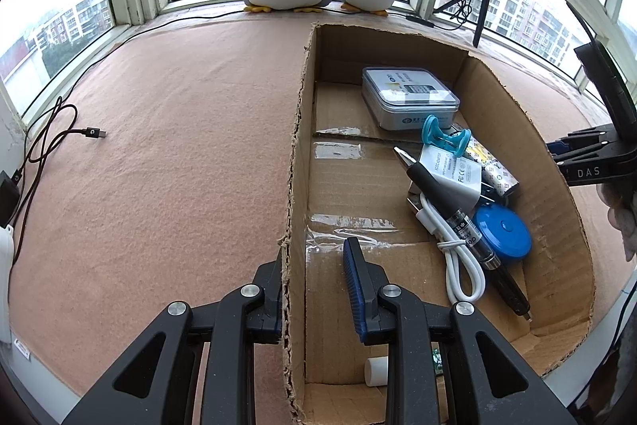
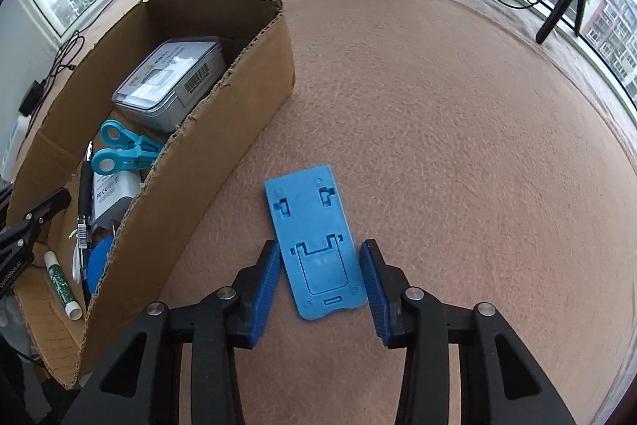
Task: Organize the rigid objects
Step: 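Move the right tool to the blue phone stand, then grasp the blue phone stand with the right gripper and lift it, then carry the phone stand over the box and open the right gripper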
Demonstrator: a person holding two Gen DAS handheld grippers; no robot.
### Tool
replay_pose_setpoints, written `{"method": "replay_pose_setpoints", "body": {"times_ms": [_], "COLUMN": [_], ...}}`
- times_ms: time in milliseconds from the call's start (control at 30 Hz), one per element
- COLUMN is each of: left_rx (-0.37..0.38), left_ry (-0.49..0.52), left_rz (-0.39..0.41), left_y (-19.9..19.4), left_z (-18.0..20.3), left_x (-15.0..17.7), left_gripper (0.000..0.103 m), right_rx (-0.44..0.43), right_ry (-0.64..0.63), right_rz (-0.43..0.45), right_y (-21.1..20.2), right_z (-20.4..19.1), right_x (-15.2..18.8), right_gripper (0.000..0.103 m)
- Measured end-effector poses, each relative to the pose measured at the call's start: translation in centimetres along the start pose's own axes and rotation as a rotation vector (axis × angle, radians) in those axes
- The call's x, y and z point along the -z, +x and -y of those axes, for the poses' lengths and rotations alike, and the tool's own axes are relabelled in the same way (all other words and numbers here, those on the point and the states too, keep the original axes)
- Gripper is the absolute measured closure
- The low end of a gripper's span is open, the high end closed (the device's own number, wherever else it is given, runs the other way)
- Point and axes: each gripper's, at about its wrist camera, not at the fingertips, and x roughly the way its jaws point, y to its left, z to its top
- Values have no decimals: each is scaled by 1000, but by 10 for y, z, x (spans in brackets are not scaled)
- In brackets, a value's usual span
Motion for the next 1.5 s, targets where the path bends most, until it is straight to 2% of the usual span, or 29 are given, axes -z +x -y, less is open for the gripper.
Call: {"method": "replay_pose_setpoints", "body": {"times_ms": [233, 633, 767, 967, 1133, 1333, 1500], "left_rx": [5, 24, 30, 39, 40, 40, 38], "left_ry": [0, 3, 5, -4, 0, 3, 4], "left_rz": [2, 6, 8, 12, 11, 10, 11], "left_y": [0, -1, -1, -2, -3, -2, -2], "left_z": [-1, -4, -4, -6, -6, -6, -6], "left_x": [1, 2, 1, 2, 3, 2, 2], "left_gripper": [77, 77, 77, 77, 77, 77, 77], "right_rx": [-22, -47, -41, -35, -48, -137, -213], "right_ry": [110, 267, 265, 275, 296, 281, 218], "right_rz": [34, 120, 153, 148, 202, 270, 275], "right_y": [-3, -30, -41, -34, -55, -91, -101], "right_z": [8, 27, 22, 17, 15, -18, -60], "right_x": [3, 33, 33, 32, 34, 39, 44], "right_gripper": [69, 69, 70, 70, 70, 70, 70]}}
